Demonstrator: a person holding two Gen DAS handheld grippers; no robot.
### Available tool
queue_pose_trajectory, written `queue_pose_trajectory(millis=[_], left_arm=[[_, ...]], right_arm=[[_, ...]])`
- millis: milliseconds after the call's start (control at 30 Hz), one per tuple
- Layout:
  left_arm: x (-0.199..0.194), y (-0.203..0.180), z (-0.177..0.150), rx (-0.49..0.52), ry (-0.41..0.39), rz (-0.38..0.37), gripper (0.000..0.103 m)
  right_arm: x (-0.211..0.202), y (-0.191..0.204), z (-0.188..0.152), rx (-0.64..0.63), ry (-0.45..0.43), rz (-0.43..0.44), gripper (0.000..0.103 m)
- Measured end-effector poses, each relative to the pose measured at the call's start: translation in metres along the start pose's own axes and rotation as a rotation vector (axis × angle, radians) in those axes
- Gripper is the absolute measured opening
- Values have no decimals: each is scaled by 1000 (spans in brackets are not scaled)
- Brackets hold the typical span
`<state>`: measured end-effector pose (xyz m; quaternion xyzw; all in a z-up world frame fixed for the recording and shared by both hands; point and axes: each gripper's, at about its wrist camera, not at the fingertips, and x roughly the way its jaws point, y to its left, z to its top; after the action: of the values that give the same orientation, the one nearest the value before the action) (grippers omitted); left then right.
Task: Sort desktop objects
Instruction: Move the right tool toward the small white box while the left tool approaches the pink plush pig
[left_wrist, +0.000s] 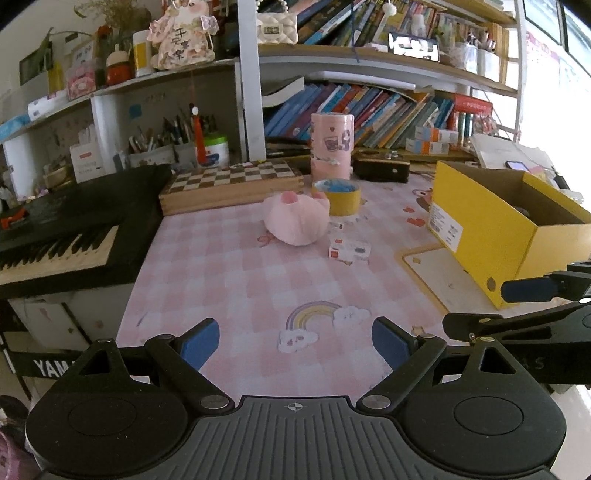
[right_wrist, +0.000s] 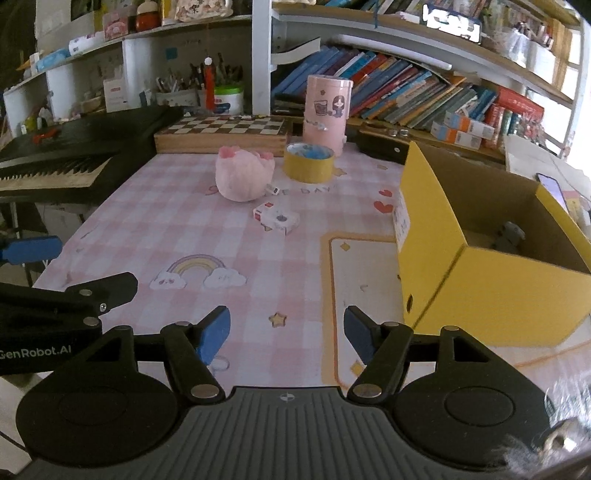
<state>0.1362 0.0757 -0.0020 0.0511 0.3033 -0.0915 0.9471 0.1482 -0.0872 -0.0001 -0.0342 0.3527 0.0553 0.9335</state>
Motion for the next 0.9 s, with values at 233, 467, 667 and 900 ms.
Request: queue_pose_trajectory(millis=[233,467,667,900], left_arm=[[21,-2,18,-19,4,33,92],[42,-5,33,-34,10,66,92],[55,-3,42,-63,22,106,92],[71,-2,52,-81,34,151,92]], right_arm=[[26,-13,21,-22,16,38,66],[52,-27,40,-38,27,69,67],[75,-35,54,-56,47,109,67],[102,-37,68,-92,65,154,67]])
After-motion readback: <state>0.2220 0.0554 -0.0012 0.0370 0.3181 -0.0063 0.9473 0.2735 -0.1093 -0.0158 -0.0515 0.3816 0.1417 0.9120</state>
